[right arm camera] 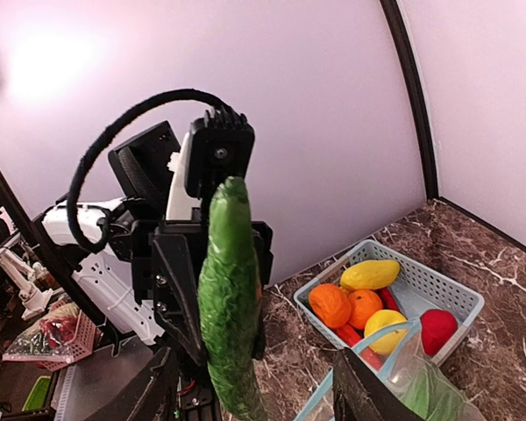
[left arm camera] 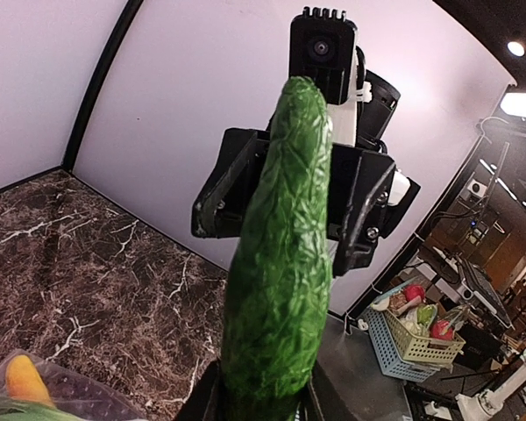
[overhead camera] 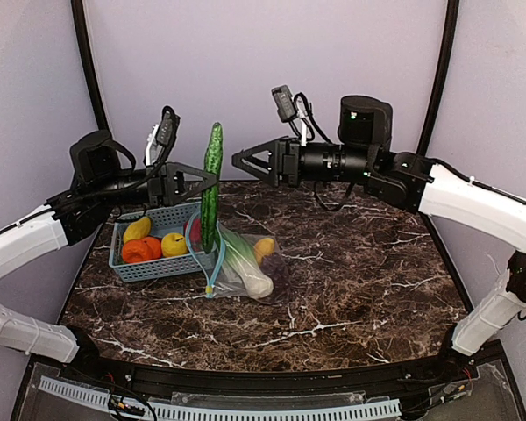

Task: Place the food in the zip-top bag and seal the zipper
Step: Pass from the left arm to the right

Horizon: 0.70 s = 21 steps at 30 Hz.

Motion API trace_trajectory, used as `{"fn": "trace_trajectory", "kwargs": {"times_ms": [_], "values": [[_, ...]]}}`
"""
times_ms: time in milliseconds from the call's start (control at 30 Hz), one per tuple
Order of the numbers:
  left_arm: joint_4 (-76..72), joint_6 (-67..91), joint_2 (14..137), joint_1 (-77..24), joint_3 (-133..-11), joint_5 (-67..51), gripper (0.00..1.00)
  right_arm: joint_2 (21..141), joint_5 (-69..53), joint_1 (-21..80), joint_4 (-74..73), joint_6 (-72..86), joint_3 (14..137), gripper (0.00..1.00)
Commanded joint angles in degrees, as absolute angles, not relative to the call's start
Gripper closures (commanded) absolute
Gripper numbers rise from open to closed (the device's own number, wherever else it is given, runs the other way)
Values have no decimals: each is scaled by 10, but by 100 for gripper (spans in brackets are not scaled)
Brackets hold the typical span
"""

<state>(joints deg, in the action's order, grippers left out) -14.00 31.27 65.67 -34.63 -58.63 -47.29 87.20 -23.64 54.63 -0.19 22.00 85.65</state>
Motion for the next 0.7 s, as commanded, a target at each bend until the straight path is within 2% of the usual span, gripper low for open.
{"fn": "trace_trajectory", "kwargs": {"times_ms": [0,267,367,667], "values": [[-150,314,664,-362,-581,-484,74,878,-262,556,54,234,876,43],[-166,322,680,-371,-588,-503,73,905,-282,562,43,236,899,50],[-163,321,683,-373,-587,-504,73,917,-287,564,31,237,910,56],[-162,314,687,-375,-584,-505,73,934,-294,566,28,260,923,81]]}}
